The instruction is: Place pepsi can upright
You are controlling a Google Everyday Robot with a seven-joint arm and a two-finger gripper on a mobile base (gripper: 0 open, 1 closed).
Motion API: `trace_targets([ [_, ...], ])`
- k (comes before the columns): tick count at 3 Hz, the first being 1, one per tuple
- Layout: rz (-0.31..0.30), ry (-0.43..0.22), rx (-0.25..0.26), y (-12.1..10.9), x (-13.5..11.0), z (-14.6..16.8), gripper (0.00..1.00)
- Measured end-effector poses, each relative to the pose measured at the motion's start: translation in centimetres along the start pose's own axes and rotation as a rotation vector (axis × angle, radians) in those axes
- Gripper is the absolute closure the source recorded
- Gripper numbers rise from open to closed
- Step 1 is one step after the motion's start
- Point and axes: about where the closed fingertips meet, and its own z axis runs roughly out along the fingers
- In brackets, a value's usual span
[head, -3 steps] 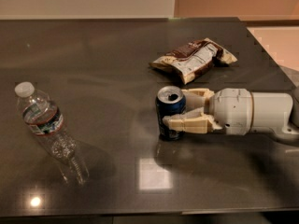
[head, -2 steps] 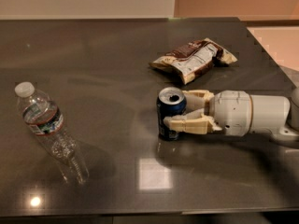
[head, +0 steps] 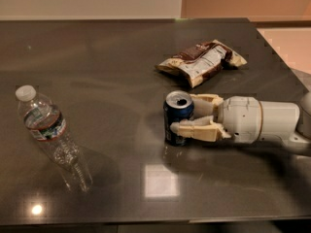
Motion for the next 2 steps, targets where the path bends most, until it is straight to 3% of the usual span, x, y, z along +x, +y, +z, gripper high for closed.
trace_targets([
  [1,-0.002,0.0,-0.004,0.08,-0.1,0.18,0.0],
  [2,-0.002,0.0,-0.004,0.09,-0.1,0.19,0.0],
])
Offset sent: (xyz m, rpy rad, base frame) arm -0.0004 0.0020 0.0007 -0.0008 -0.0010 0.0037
